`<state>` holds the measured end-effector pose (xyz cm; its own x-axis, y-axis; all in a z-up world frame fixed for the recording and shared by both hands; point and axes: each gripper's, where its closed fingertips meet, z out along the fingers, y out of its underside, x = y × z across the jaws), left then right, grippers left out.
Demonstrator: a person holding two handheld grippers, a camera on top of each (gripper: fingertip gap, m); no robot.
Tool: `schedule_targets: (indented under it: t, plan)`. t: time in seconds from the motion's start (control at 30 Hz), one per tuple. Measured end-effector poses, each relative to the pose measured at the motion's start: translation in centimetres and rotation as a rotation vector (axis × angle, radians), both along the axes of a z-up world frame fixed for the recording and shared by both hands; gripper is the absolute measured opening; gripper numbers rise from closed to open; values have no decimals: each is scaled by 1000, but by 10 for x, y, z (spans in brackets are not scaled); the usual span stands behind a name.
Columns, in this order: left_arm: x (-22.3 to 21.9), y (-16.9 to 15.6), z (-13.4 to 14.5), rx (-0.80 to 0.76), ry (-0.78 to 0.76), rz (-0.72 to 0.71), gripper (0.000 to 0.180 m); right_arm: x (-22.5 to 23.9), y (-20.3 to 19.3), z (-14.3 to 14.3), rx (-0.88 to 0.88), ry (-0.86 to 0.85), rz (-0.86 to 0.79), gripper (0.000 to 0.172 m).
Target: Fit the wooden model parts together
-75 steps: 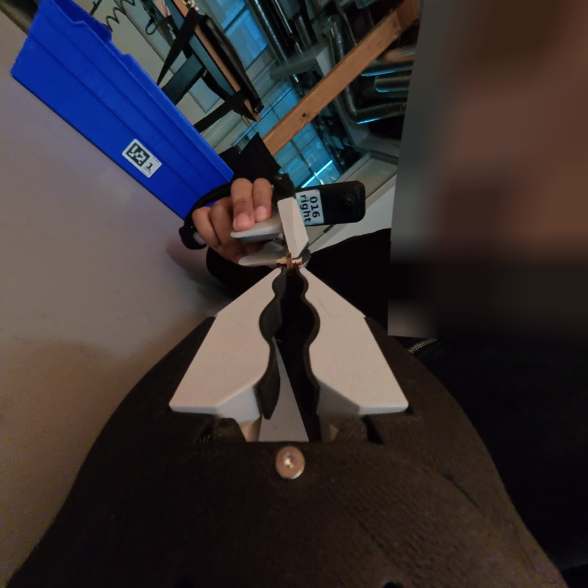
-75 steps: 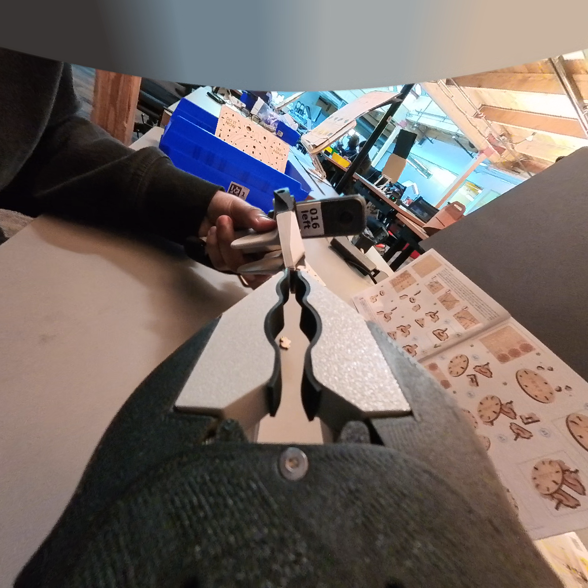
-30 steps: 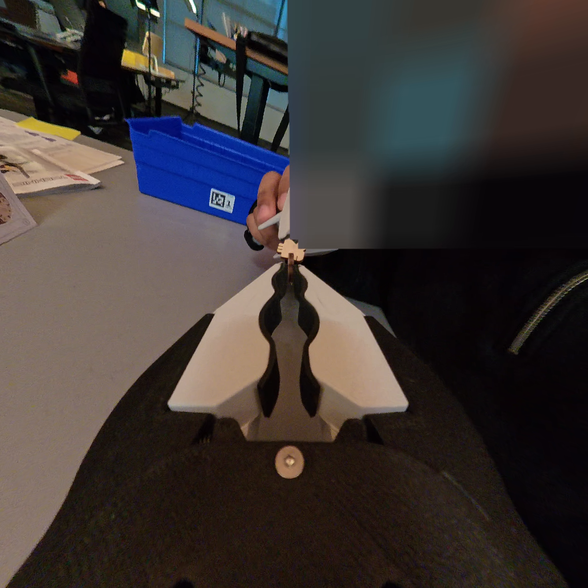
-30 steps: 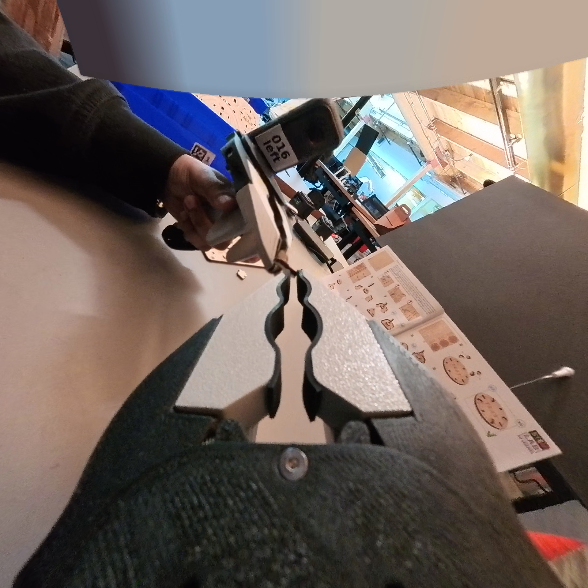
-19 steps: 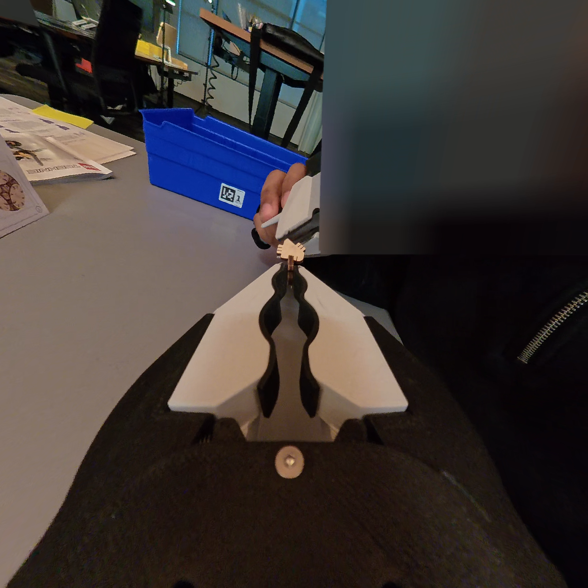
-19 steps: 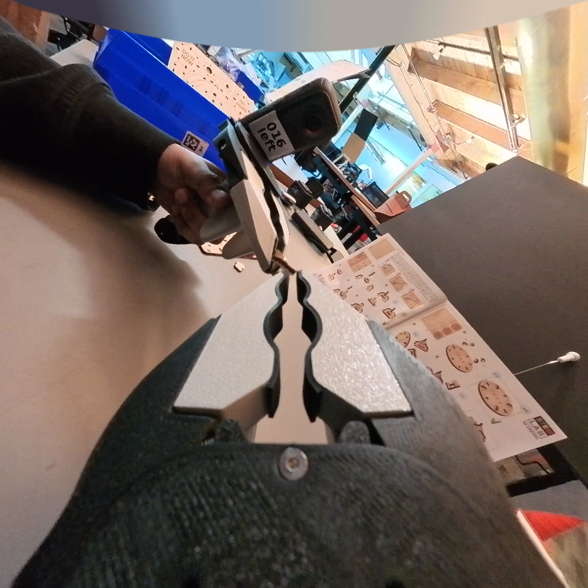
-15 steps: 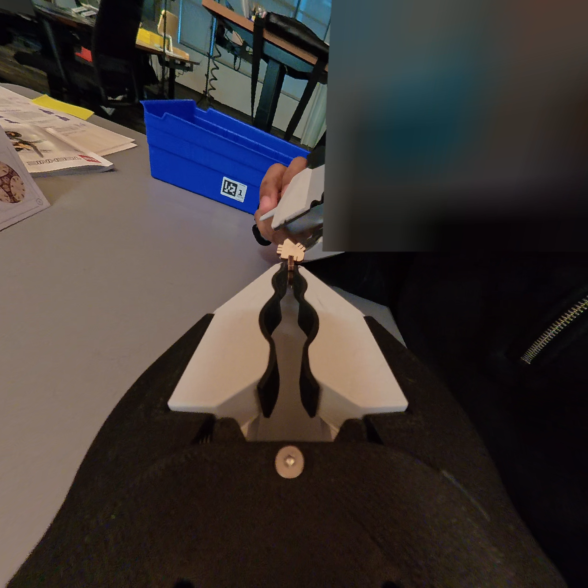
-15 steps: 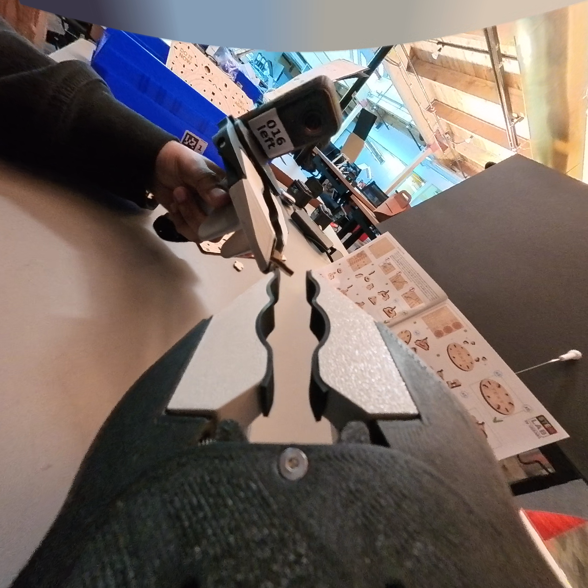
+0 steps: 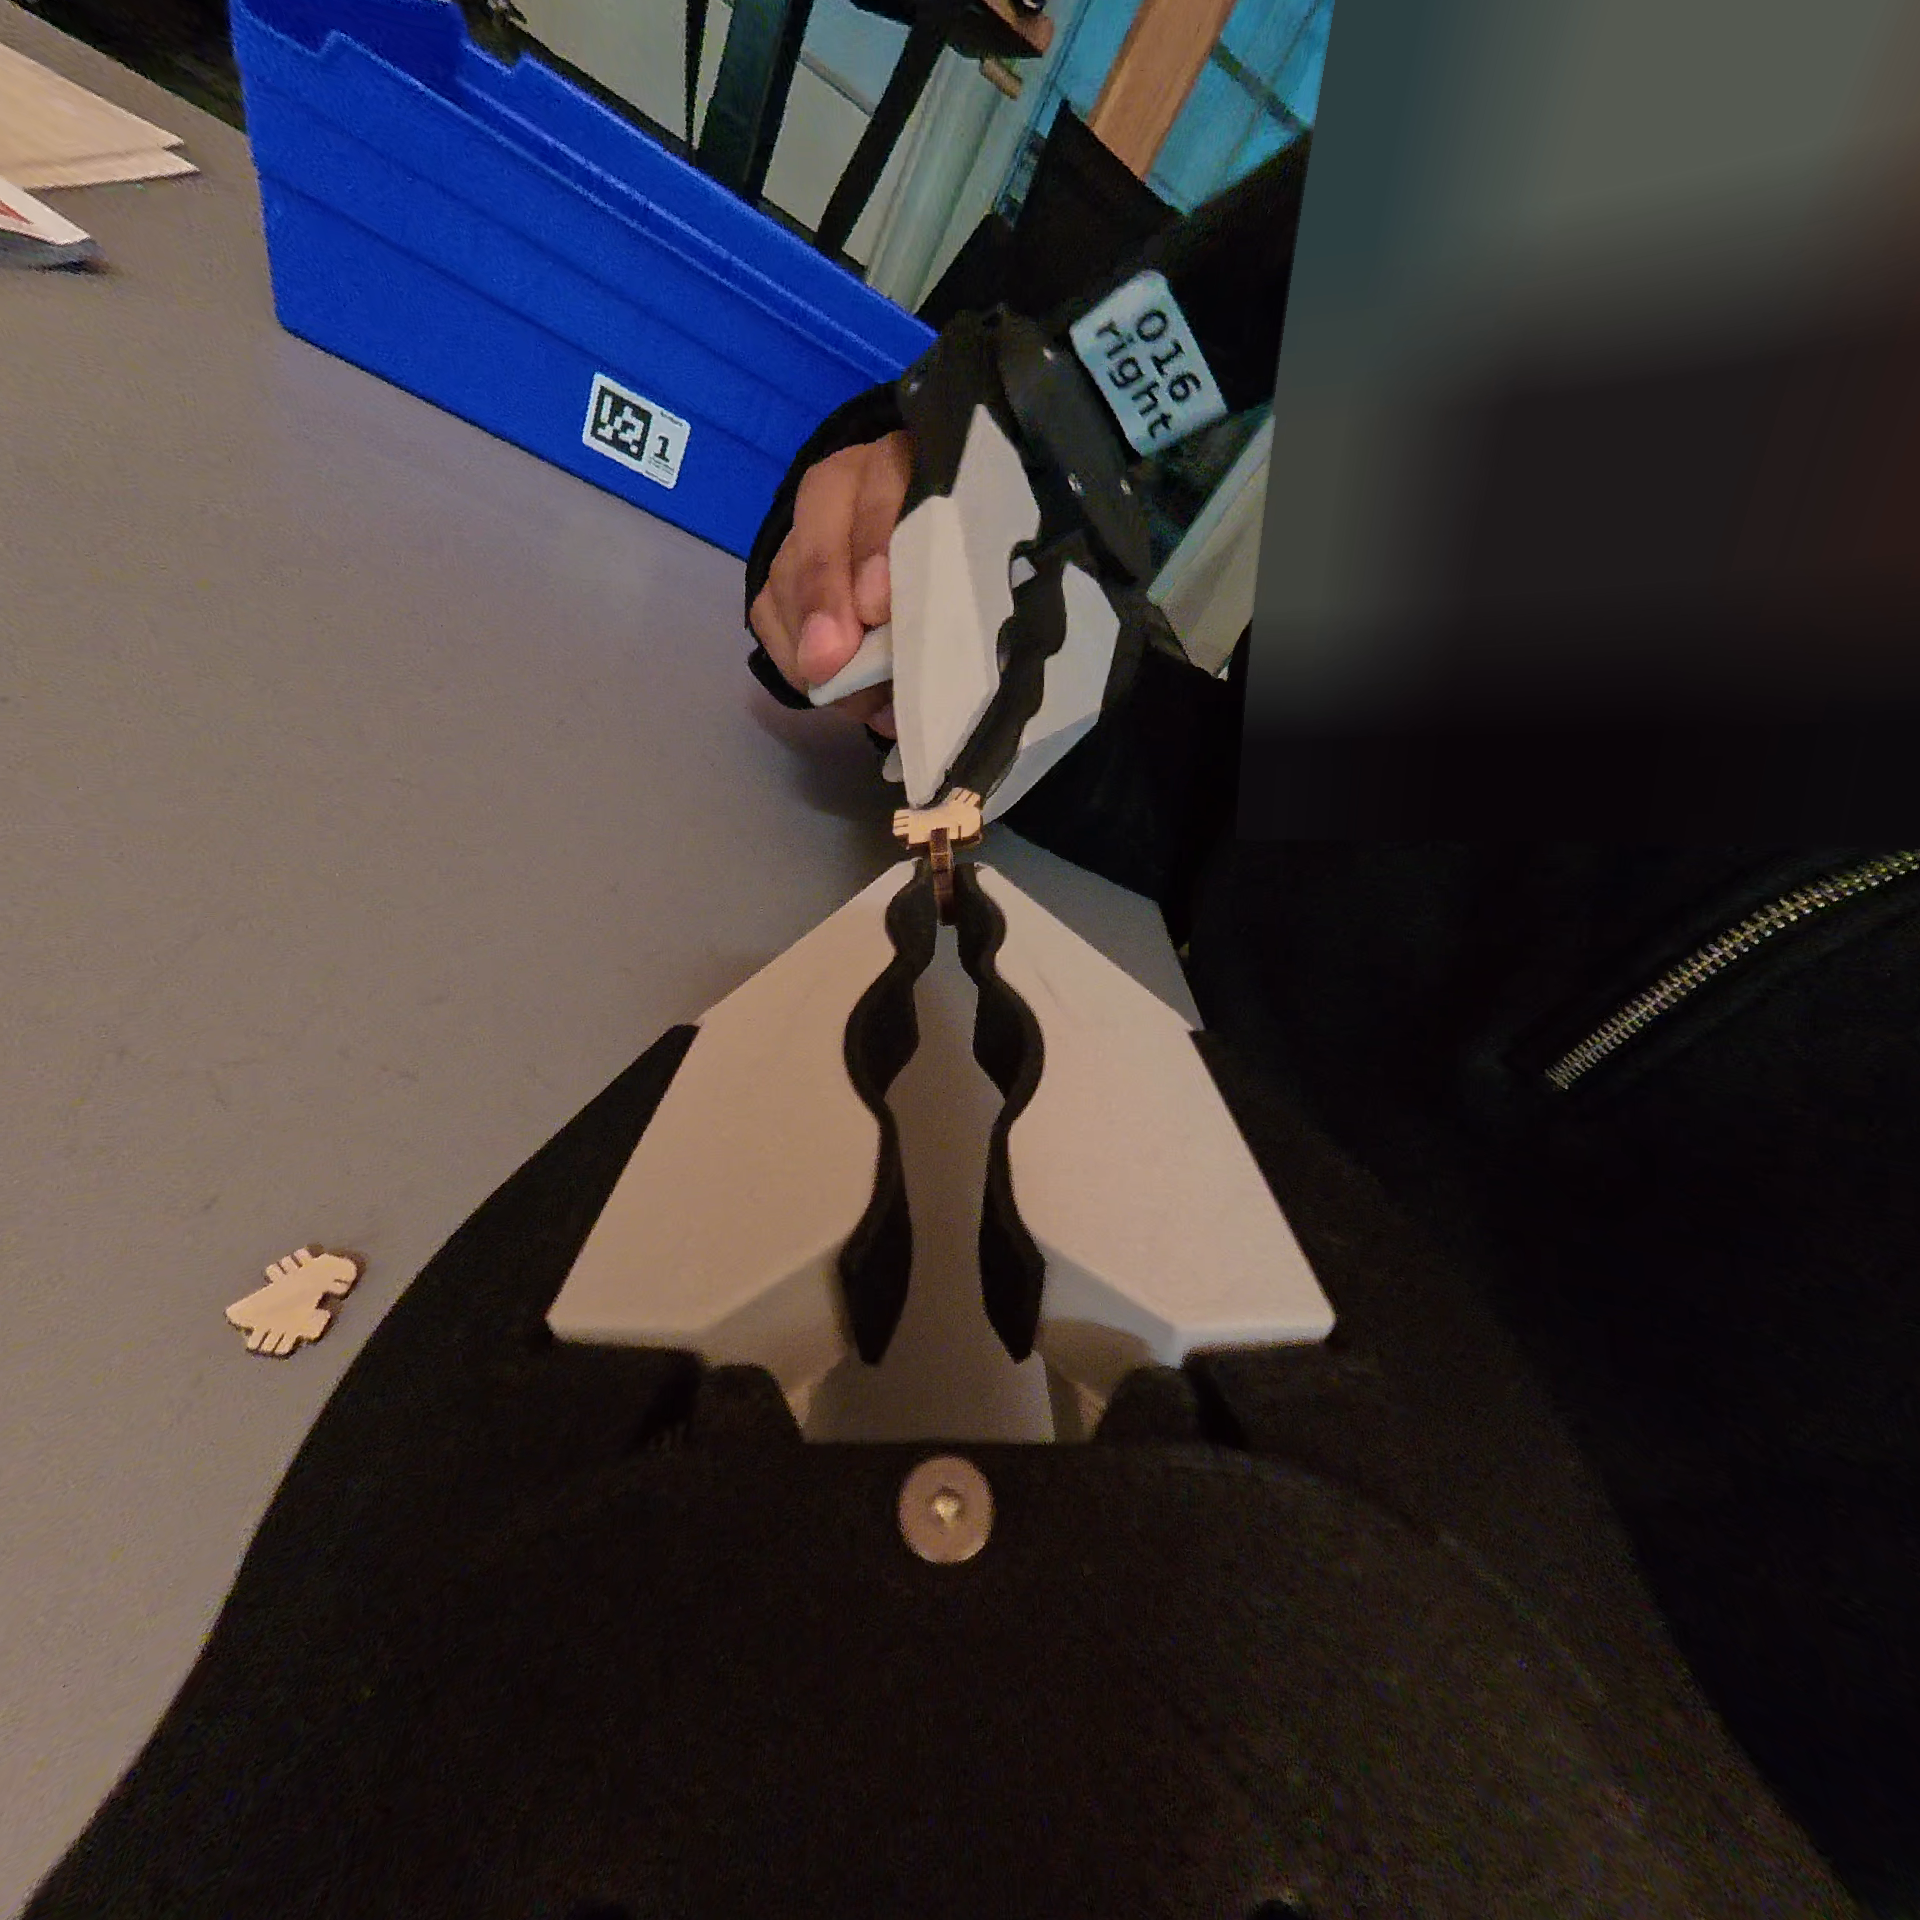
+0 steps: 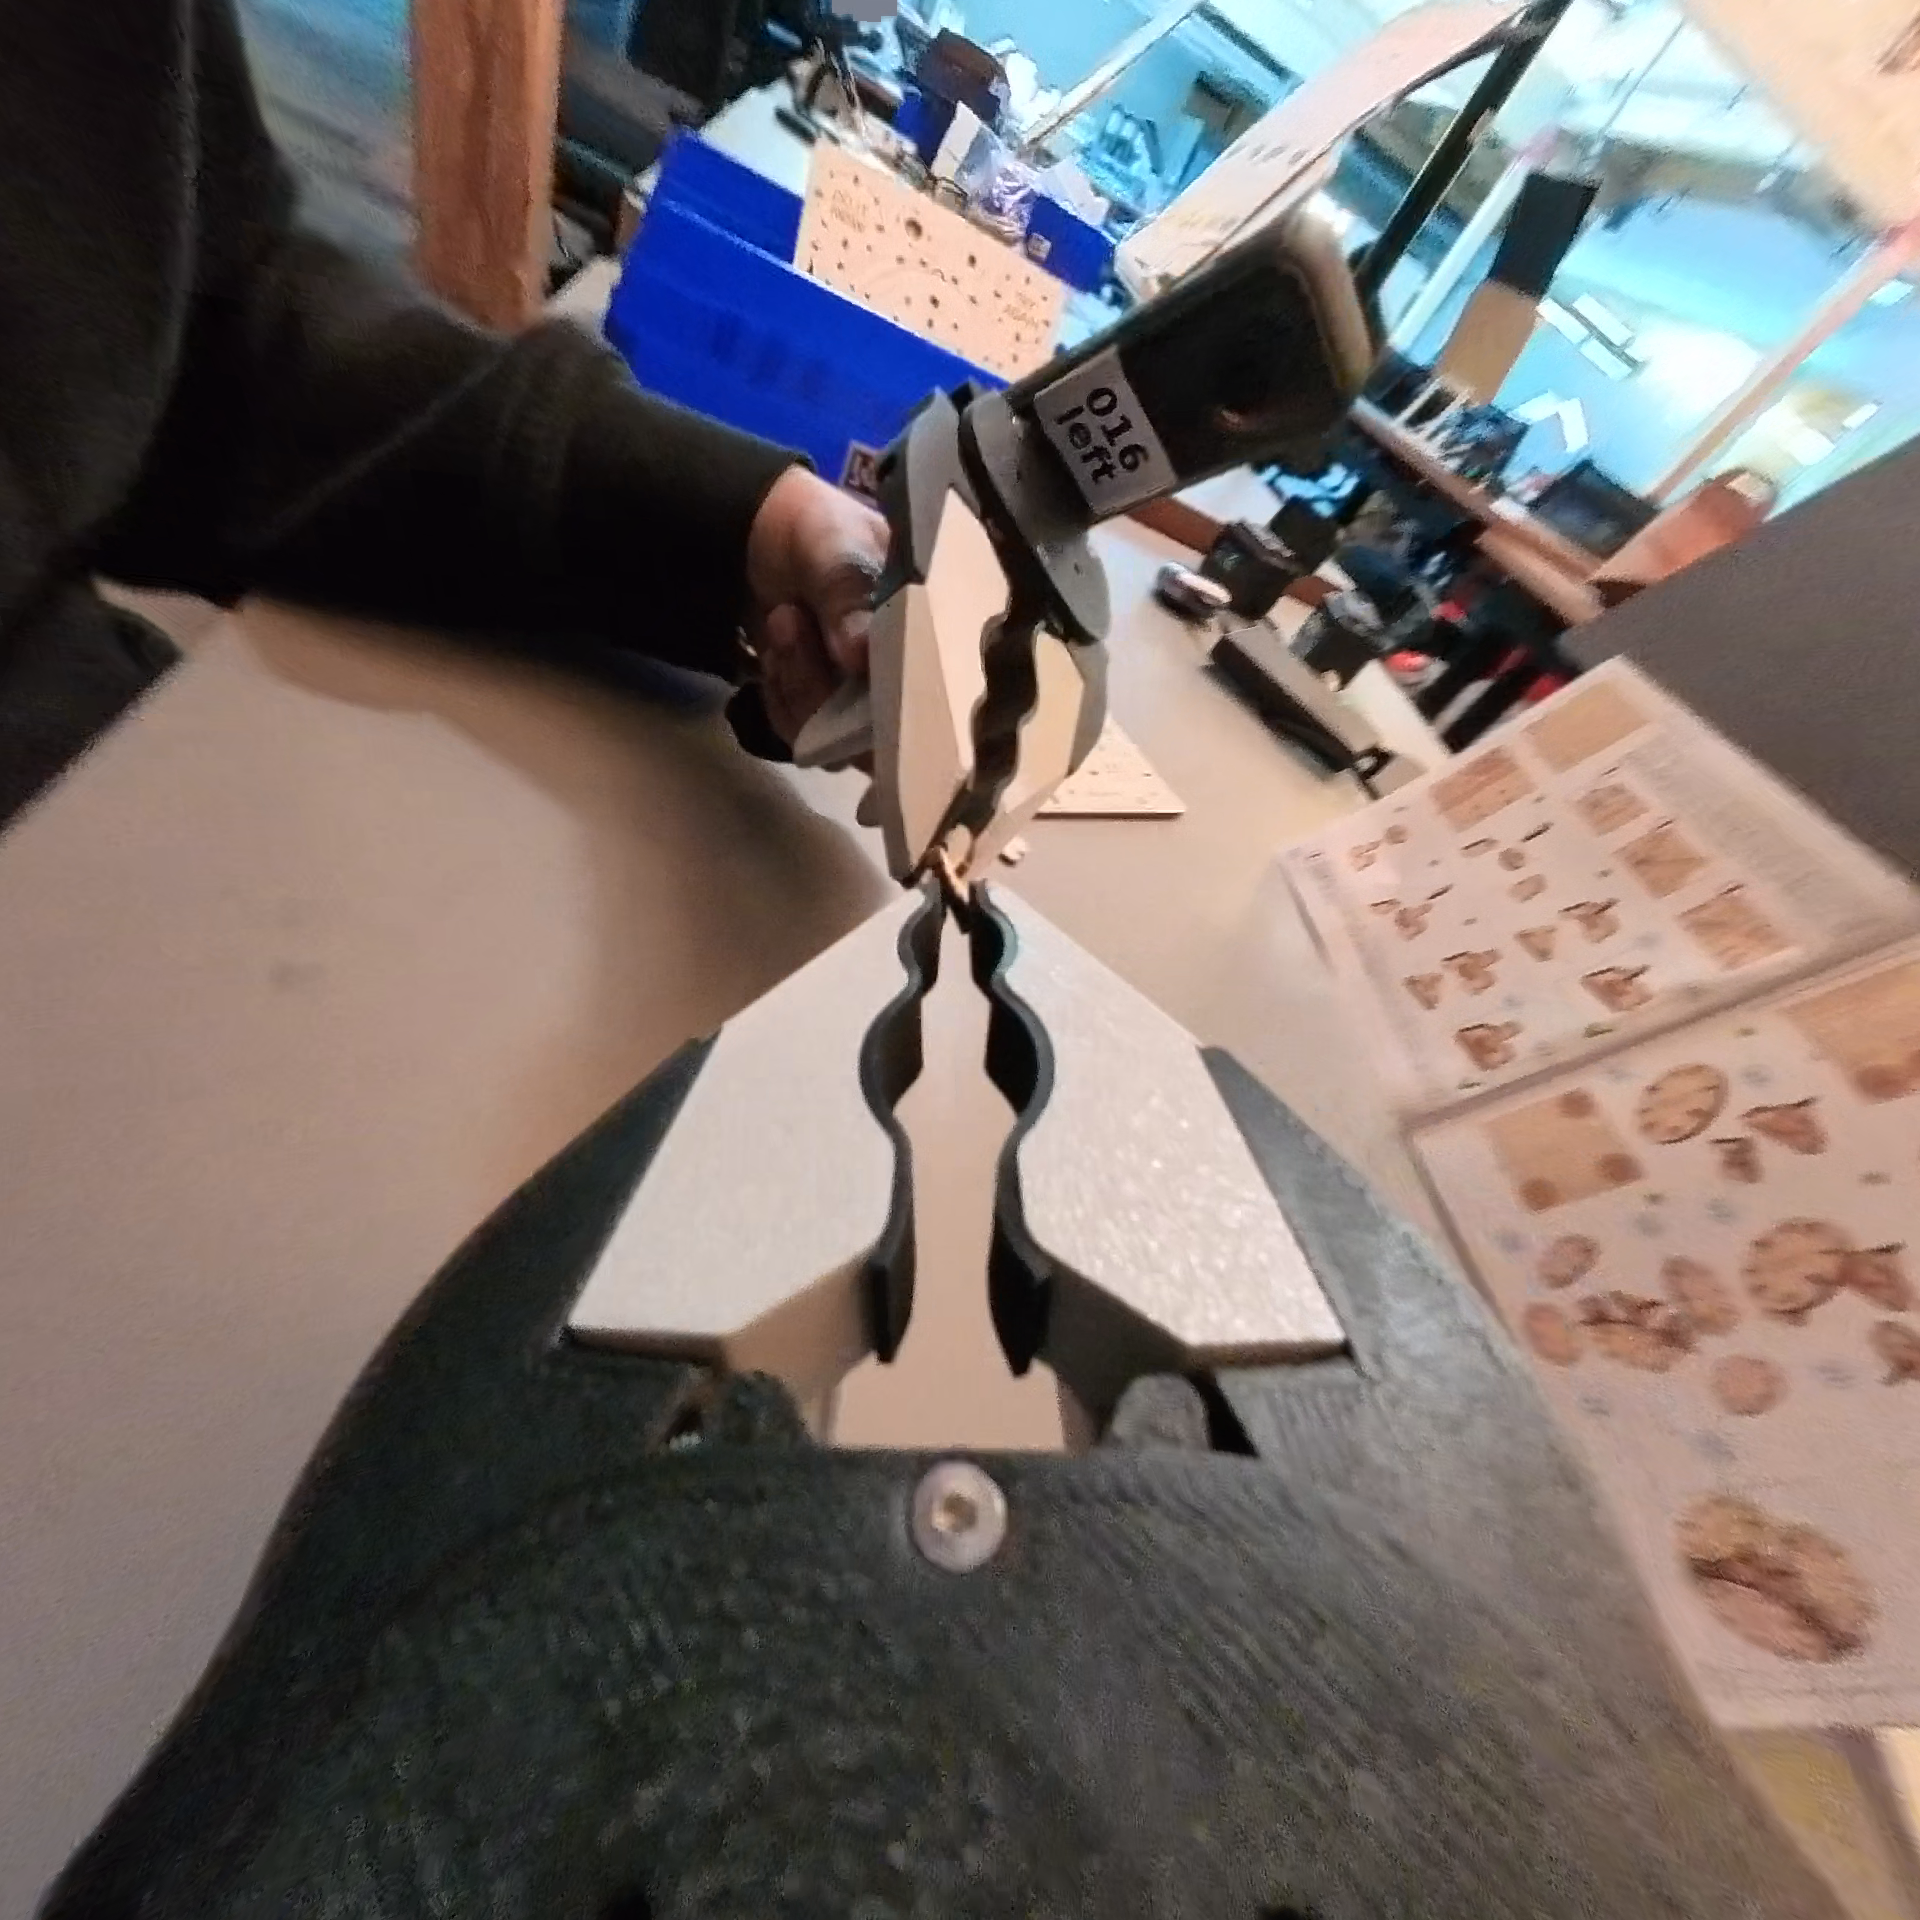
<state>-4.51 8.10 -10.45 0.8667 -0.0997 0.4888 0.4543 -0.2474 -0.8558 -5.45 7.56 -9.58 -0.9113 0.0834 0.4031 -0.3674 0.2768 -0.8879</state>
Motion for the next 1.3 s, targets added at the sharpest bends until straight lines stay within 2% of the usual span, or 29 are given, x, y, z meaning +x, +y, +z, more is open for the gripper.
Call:
schedule_targets:
  t: [0.27,0.4,0.47,0.53,0.63,0.67,0.73,0.8,0.83,0.93,1.03,1.3]
  plan:
    - [7,-1,17,83,-79,-43,4,5,0,16,-111,-179,63,2]
    - [18,-4,25,151,-245,-151,4,15,-1,23,-146,-187,122,1]
    - [30,-16,42,264,-396,-295,4,14,5,33,-196,-180,121,0]
    - [18,-19,46,297,-446,-254,3,10,24,55,-308,-200,125,0]
    - [3,-7,28,192,-308,-96,2,3,27,60,-355,-236,92,0]
    - [-6,-3,24,165,-191,-7,3,-2,23,55,-334,-257,65,0]
    - [-34,-3,15,68,150,233,3,-11,17,47,-323,-358,17,0]
    - [-55,-12,19,-16,491,429,3,-21,13,40,-343,-556,-13,0]
    - [-57,-14,24,-26,595,469,3,-24,11,37,-358,-680,-12,0]
    - [-53,-11,22,-71,727,465,4,-32,9,27,-414,-1007,-4,0]
    - [-52,-6,4,-161,822,433,4,-37,10,18,-436,-1206,-1,0]
    - [-49,-2,-3,-202,902,409,5,-39,9,-1,-357,-1271,-68,0]
